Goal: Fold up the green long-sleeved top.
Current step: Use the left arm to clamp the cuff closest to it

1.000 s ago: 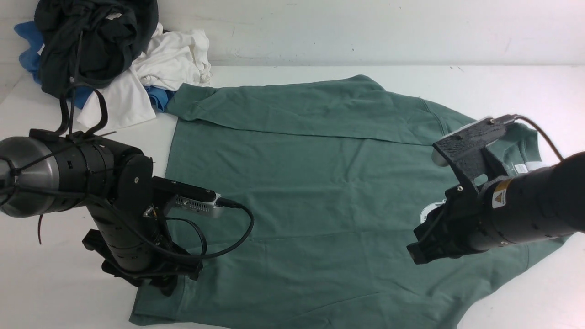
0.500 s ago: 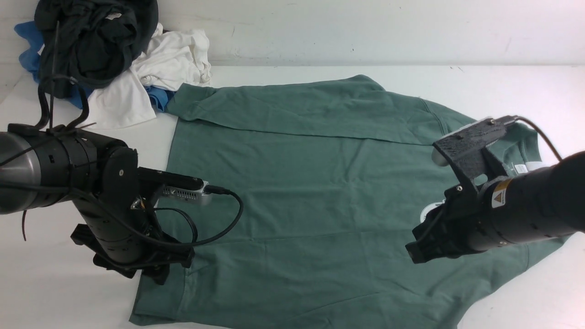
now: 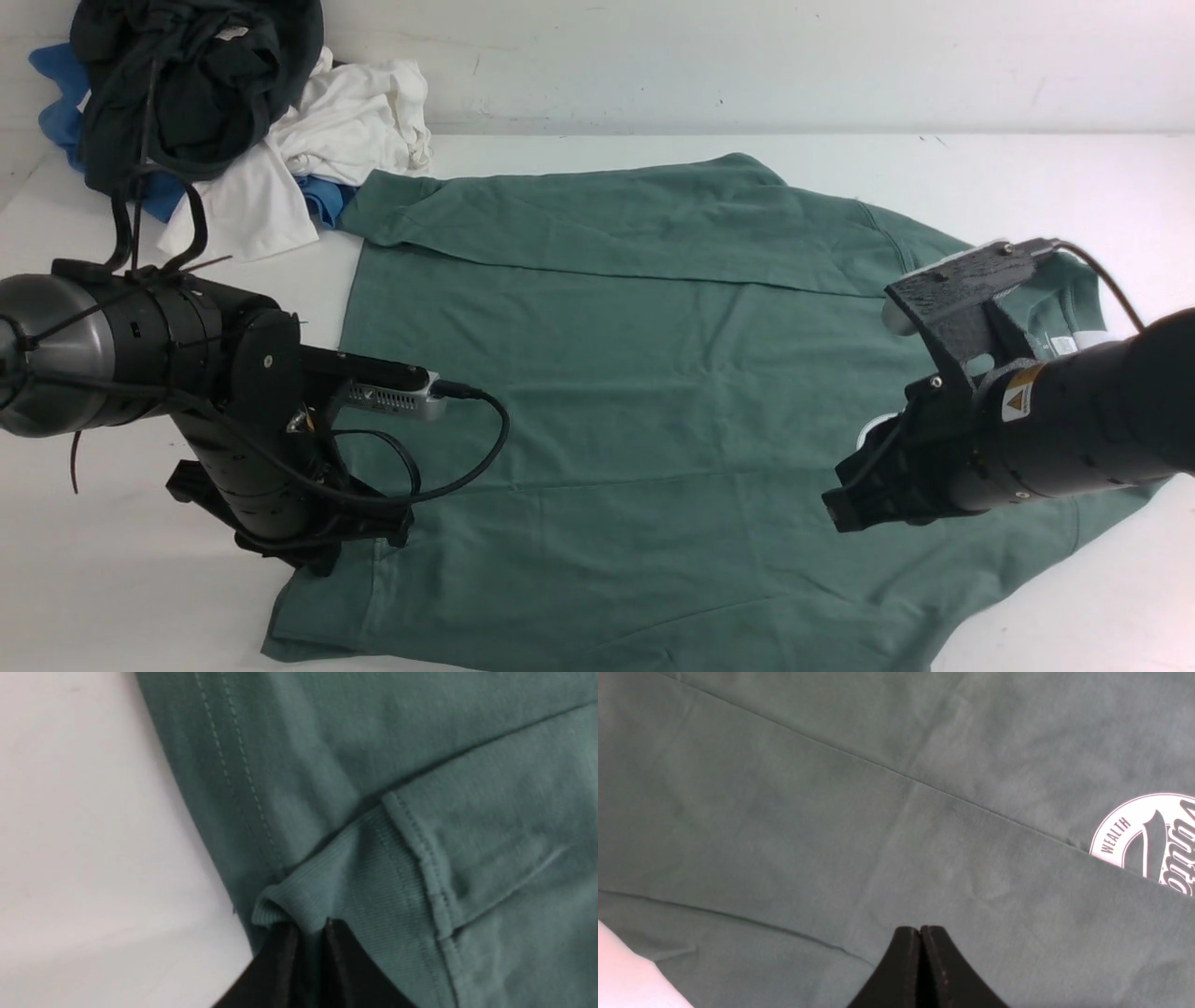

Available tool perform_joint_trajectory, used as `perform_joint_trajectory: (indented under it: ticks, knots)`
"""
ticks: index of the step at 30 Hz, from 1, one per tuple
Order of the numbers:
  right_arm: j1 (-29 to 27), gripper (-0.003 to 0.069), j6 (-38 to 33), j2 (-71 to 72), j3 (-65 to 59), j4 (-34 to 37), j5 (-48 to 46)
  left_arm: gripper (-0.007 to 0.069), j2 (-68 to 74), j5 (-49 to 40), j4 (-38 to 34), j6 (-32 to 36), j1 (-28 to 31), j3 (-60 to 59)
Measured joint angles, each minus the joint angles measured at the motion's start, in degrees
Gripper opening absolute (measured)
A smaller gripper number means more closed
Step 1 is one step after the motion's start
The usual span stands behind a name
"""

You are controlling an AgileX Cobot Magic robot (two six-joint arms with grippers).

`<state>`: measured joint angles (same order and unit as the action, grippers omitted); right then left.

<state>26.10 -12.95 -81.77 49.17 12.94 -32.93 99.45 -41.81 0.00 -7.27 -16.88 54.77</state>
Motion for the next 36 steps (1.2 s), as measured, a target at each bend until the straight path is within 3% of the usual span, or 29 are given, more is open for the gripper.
perform_joint_trajectory:
  ticks: [10, 17, 24, 28, 31, 36]
  knots:
    - [0.0, -0.001, -0.6, 0.0, 0.0, 0.0, 0.1, 0.0034, -9.2, -0.8, 0.5, -0.4, -2.8, 0.0]
    - [0.0, -0.001, -0.6, 0.0, 0.0, 0.2, 0.0, 0.0048, -8.4, -3.1, 2.8, -0.4, -2.8, 0.0]
    - [0.0, -0.001, -0.6, 0.0, 0.0, 0.2, 0.0, 0.0265, -4.8, -1.2, 4.3, -1.7, -2.8, -0.1]
    - [0.0, -0.001, -0.6, 0.0, 0.0, 0.2, 0.0, 0.0321, -4.5, 0.3, 4.7, -3.2, -2.8, -0.1]
    - [0.0, -0.001, -0.6, 0.0, 0.0, 0.2, 0.0, 0.0324, -4.0, 0.9, 4.7, -3.5, -2.8, -0.1]
    - [0.0, -0.001, -0.6, 0.0, 0.0, 0.2, 0.0, 0.0258, -1.0, 1.3, 4.7, -4.3, -2.8, -0.1]
